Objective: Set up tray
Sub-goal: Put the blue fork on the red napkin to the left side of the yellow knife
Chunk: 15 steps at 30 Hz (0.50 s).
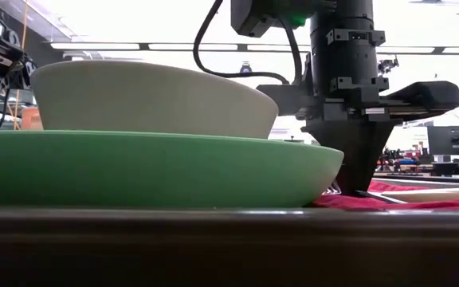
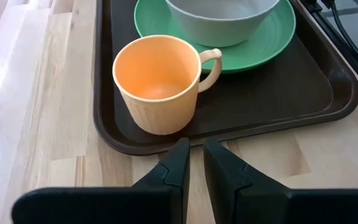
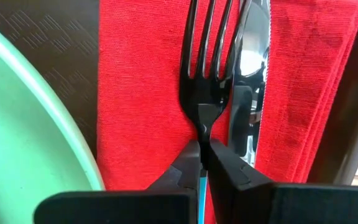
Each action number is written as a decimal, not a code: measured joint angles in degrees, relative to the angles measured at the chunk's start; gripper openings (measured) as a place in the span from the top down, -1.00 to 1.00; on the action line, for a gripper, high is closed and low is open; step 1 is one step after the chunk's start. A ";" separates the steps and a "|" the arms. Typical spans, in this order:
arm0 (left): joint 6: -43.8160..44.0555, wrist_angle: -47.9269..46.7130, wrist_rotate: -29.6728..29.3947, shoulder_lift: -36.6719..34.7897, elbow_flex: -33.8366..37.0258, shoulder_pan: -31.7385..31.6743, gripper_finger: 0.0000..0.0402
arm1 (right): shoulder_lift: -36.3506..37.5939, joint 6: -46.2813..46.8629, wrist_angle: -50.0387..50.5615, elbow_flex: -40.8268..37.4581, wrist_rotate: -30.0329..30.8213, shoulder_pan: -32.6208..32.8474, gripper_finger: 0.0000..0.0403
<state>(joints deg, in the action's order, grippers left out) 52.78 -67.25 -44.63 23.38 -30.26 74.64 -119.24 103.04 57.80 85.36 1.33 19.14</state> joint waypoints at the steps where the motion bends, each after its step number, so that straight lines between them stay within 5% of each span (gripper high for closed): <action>1: 0.01 0.00 0.18 0.00 0.00 0.00 0.61 | 0.00 0.00 0.00 0.00 -0.02 0.00 0.99; 15: 0.01 0.22 0.62 0.00 0.00 -0.01 0.61 | -0.02 -0.48 -0.90 -0.02 0.03 0.04 0.93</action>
<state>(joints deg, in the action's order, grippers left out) 52.80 -67.03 -44.01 23.38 -30.26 74.63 -119.26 102.57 56.90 85.34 1.36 19.18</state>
